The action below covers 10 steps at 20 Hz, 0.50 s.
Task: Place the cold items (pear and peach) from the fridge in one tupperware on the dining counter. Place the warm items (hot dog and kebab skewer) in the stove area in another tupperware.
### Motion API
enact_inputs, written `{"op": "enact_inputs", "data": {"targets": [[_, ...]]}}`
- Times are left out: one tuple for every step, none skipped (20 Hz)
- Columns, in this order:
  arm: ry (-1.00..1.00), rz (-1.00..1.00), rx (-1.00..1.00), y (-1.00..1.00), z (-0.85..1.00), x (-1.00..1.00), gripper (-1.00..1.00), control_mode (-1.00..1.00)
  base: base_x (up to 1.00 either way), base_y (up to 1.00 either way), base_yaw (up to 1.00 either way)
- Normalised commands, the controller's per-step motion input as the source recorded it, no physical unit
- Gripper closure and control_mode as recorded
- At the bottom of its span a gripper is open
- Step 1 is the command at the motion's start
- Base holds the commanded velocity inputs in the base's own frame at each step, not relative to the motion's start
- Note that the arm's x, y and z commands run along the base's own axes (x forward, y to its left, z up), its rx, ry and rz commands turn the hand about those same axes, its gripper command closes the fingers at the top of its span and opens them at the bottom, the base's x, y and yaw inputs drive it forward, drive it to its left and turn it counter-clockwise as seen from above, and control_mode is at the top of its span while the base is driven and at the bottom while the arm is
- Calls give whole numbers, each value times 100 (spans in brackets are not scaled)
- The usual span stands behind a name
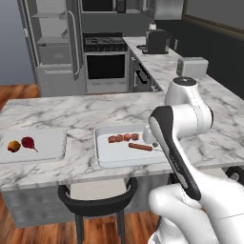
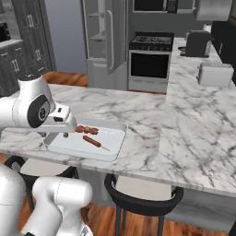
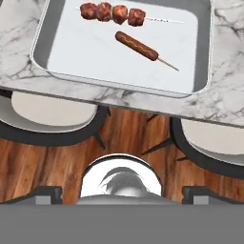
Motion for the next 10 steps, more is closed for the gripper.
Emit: {"op": "enact_inputs", "data": {"targets": [[-17,-35,0,4,-16,-100,-100,-100,0,0,0],[-13,-29,0,5,-29,-86,-100,-100,0,0,0],[-11,-26,0,10,-40,-65,-100,-100,0,0,0],[-5,-16,0,19,-33,-30,-100,-100,0,0,0],[-2,-8,0,18,-21,-4,-100,-100,0,0,0],[0,-3,0,14,-16,0,-100,-100,0,0,0],[0,0,0,9,-19,0,-100,-100,0,0,0],[0,0,0,9,-26,0,-100,-100,0,0,0],[0,-1,-1,14,-39,0,-100,-100,0,0,0],[0,0,0,14,-46,0,-100,-100,0,0,0]]}}
